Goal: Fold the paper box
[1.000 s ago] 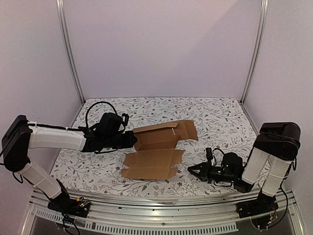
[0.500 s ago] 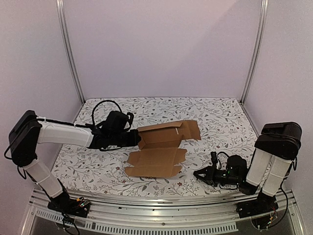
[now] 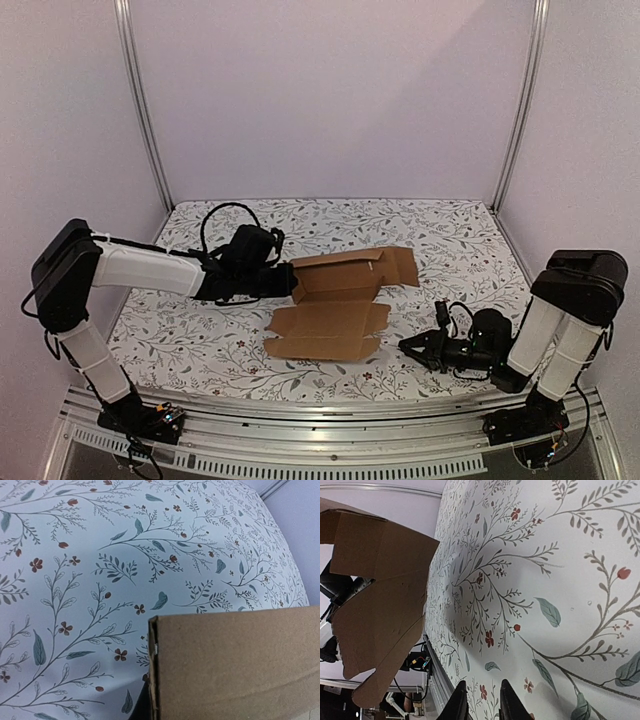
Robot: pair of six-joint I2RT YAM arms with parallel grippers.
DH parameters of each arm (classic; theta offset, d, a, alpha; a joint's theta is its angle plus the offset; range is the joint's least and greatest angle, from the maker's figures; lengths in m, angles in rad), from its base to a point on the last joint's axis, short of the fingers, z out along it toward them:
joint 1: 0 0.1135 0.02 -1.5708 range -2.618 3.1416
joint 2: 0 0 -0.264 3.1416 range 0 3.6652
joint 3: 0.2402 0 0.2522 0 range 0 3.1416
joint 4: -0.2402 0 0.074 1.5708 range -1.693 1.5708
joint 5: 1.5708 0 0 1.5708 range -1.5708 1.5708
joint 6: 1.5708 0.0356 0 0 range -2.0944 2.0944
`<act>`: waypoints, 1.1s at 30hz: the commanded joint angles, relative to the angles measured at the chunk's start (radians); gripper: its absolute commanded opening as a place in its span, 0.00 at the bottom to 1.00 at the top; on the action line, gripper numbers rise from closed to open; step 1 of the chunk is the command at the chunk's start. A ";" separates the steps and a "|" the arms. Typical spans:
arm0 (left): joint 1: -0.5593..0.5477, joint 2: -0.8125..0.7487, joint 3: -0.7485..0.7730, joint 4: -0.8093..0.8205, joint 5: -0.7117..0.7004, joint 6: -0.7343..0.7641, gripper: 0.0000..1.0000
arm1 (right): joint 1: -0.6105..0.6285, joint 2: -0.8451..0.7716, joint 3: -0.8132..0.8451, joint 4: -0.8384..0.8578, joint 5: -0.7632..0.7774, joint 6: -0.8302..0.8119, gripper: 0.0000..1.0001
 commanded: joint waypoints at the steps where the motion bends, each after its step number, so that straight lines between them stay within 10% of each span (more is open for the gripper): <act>1: -0.025 0.025 0.032 0.010 -0.030 0.017 0.00 | -0.032 -0.036 -0.087 0.048 -0.069 -0.019 0.28; 5: -0.032 0.028 0.046 -0.009 -0.039 0.026 0.00 | -0.034 -0.074 -0.062 0.012 -0.123 -0.029 0.51; 13: -0.036 0.006 0.054 -0.044 -0.062 0.048 0.00 | -0.035 -0.253 0.032 -0.272 -0.186 -0.097 0.65; 24: -0.037 -0.015 0.056 -0.106 -0.091 0.079 0.00 | -0.036 -0.817 0.249 -1.163 -0.095 -0.393 0.81; 33: -0.039 -0.017 0.078 -0.165 -0.114 0.138 0.00 | -0.035 -0.926 0.587 -1.755 -0.020 -0.701 0.80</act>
